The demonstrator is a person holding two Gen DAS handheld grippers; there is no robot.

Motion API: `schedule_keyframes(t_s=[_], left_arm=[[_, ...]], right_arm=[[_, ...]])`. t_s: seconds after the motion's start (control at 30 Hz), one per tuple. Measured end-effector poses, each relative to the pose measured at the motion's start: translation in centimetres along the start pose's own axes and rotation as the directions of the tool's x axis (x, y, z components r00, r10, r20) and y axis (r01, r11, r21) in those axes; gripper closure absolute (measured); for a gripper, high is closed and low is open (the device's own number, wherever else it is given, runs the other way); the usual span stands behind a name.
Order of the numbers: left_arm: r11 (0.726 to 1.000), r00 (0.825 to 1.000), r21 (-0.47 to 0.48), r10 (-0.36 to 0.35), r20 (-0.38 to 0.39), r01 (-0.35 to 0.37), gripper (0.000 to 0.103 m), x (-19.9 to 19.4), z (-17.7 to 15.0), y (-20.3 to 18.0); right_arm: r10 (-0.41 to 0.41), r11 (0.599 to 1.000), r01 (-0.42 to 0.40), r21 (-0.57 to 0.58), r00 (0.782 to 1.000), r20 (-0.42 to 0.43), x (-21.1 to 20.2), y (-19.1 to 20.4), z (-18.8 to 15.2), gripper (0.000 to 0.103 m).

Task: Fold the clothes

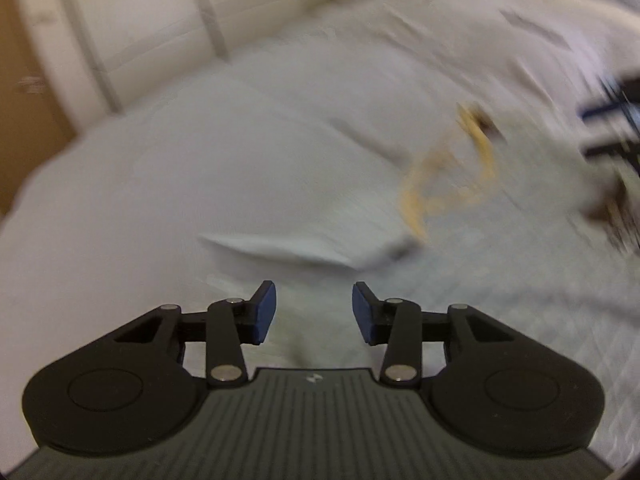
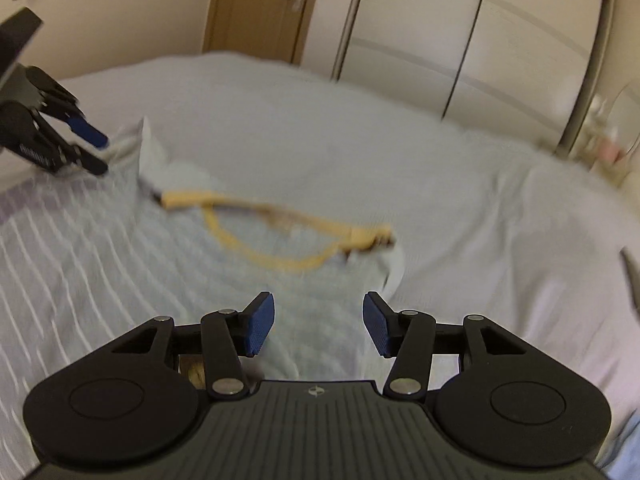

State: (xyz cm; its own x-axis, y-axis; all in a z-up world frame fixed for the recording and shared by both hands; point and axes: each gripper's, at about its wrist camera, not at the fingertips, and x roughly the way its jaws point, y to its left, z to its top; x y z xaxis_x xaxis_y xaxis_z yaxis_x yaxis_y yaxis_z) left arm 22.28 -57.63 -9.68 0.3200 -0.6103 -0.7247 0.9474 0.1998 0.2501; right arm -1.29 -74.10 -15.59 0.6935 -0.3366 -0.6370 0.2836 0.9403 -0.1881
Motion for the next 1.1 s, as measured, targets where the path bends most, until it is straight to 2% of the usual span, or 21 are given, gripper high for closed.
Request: schedule_keyframes(t_s=[0.1,0.2,0.23,0.3,0.37,0.43,0.47,0.53,0.6,0.67,0.73,0.8,0.83,0.87,0.9,0.93,0.97,1.0,1.03,1.1], left_arm=[[0.995,0.995,0.074,-0.068,-0.070,0.073,0.075,4.2,1.1,-1.7],[0.994,0.994,0.005,-0.107,-0.038,0.107,0.079,7.5,3.2,-0.4],[0.996,0.996,-0.041,-0.085,-0.005,0.084,0.085,8.0,3.8,0.8],[0.984,0.995,-0.175,0.055,0.085,-0.039,0.086,8.0,4.7,4.0],[0.935,0.974,-0.336,0.170,0.148,-0.112,0.086,7.4,5.0,7.5],[0.898,0.960,-0.420,0.220,0.172,-0.130,0.086,6.2,4.3,9.7],[0.896,0.958,-0.422,0.228,0.176,-0.135,0.086,5.6,3.8,10.2],[0.906,0.965,-0.401,0.214,0.154,-0.137,0.081,5.4,2.8,10.1],[0.914,0.973,-0.382,0.197,0.122,-0.137,0.076,5.7,1.9,9.7],[0.922,0.979,-0.363,0.181,0.090,-0.137,0.067,6.0,1.1,9.3],[0.929,0.985,-0.343,0.165,0.057,-0.136,0.063,6.3,0.2,8.9],[0.937,0.988,-0.324,0.149,0.024,-0.134,0.059,6.7,-0.6,8.5],[0.940,0.990,-0.314,0.142,0.007,-0.132,0.059,6.8,-1.1,8.3],[0.943,0.991,-0.305,0.134,-0.010,-0.131,0.059,7.0,-1.5,8.1],[0.946,0.991,-0.297,0.129,-0.023,-0.130,0.059,7.1,-1.8,7.9],[0.946,0.991,-0.296,0.132,-0.023,-0.133,0.059,7.0,-1.8,7.8],[0.946,0.990,-0.294,0.136,-0.024,-0.137,0.059,7.1,-1.7,7.7],[0.946,0.990,-0.294,0.136,-0.028,-0.138,0.059,6.9,-2.0,7.8],[0.946,0.990,-0.294,0.135,-0.032,-0.139,0.059,6.6,-2.4,8.0],[0.945,0.990,-0.294,0.134,-0.041,-0.140,0.059,6.2,-2.9,8.2]], right_arm=[[0.039,0.999,-0.038,0.025,0.997,-0.062,2.7,-1.6,-1.5,0.052],[0.031,0.998,-0.028,0.051,0.998,-0.050,5.3,-4.4,-0.8,0.052],[0.002,0.997,0.000,0.079,1.000,-0.023,5.4,-5.4,-0.6,0.052],[-0.056,0.989,0.052,0.138,0.998,0.030,5.6,-7.4,-0.3,0.051],[-0.119,0.979,0.107,0.173,0.991,0.066,5.1,-8.6,-1.1,0.049],[-0.156,0.972,0.137,0.192,0.984,0.086,3.8,-9.6,-2.3,0.047],[-0.161,0.968,0.141,0.210,0.984,0.081,3.1,-10.3,-3.0,0.042],[-0.165,0.958,0.145,0.247,0.984,0.065,1.9,-11.6,-4.4,0.037],[-0.125,0.945,0.110,0.308,0.992,0.028,1.5,-13.0,-5.8,0.037],[-0.047,0.927,0.045,0.372,0.999,-0.002,1.9,-14.1,-6.6,0.037],[0.044,0.913,-0.034,0.407,0.999,-0.016,2.8,-14.5,-6.9,0.038],[0.101,0.906,-0.073,0.418,0.994,-0.044,3.6,-14.6,-6.8,0.053],[0.113,0.907,-0.079,0.414,0.992,-0.056,3.9,-14.5,-6.7,0.083],[0.099,0.912,-0.071,0.405,0.994,-0.049,3.5,-14.4,-6.5,0.102],[0.031,0.920,-0.017,0.390,0.999,-0.029,2.5,-14.3,-6.2,0.102],[-0.114,0.926,0.108,0.362,0.993,-0.007,0.9,-14.0,-5.9,0.102],[-0.235,0.916,0.216,0.339,0.972,0.014,-0.6,-13.7,-5.7,0.101],[-0.301,0.905,0.278,0.322,0.953,0.023,-1.8,-13.4,-5.7,0.101],[-0.350,0.894,0.325,0.309,0.936,0.028,-2.6,-13.2,-5.8,0.101],[-0.363,0.891,0.342,0.298,0.932,0.016,-3.0,-12.8,-6.0,0.098]])
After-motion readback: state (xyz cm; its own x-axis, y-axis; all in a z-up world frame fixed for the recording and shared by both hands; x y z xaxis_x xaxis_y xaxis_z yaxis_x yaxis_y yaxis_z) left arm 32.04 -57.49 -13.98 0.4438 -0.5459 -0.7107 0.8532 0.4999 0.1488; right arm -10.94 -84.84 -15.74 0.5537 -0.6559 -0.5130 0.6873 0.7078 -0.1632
